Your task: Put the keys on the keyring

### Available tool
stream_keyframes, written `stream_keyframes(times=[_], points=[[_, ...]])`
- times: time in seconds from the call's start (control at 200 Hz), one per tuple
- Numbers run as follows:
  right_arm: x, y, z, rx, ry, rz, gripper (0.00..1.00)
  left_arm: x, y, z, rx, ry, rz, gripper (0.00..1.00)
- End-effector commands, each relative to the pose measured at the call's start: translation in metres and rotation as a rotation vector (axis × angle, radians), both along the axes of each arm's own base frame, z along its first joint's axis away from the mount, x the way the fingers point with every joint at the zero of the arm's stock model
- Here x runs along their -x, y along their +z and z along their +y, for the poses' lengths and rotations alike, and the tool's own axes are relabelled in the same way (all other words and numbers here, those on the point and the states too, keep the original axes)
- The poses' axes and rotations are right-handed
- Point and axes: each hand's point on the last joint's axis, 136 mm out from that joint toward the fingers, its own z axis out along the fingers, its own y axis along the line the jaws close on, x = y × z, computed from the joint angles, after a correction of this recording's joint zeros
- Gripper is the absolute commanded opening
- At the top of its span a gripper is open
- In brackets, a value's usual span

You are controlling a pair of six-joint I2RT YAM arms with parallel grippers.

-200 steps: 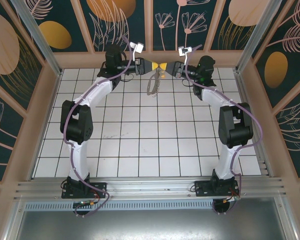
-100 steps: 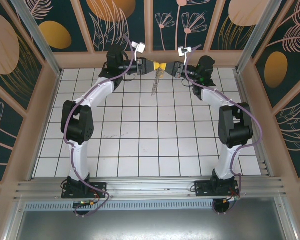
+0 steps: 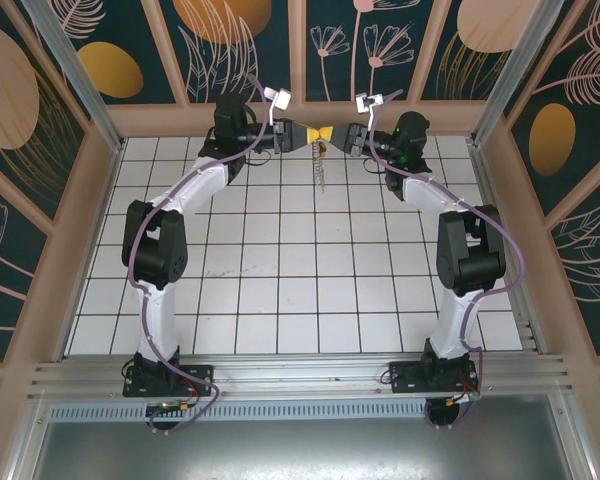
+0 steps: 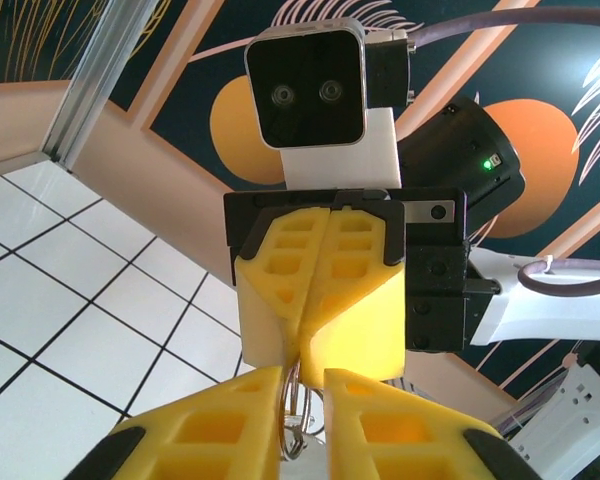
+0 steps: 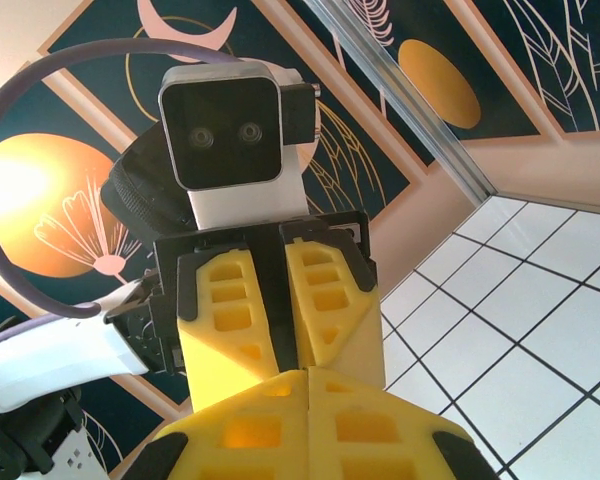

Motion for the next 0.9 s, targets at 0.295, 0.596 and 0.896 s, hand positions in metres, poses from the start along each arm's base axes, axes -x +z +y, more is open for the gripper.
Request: stream_keyframes(times=[0.295,0.596,0.896], points=[[0.001,0.022,0.002,-0.023,0.001,-0.086,0.0,0.017,0.016,-0.005,0.036,-0.037,-0.058,0.0],[0.002,0.028,-0.037,-0.062,-0.113,-0.085,0.47,0.015,0.036,0.001,0.115,0.031,-0.03,0.0],[0.025,0.01,-0.045,-0.007,-0.177,-0.118,0.56,0.013,0.05,0.007,0.158,0.091,0.012,0.0]])
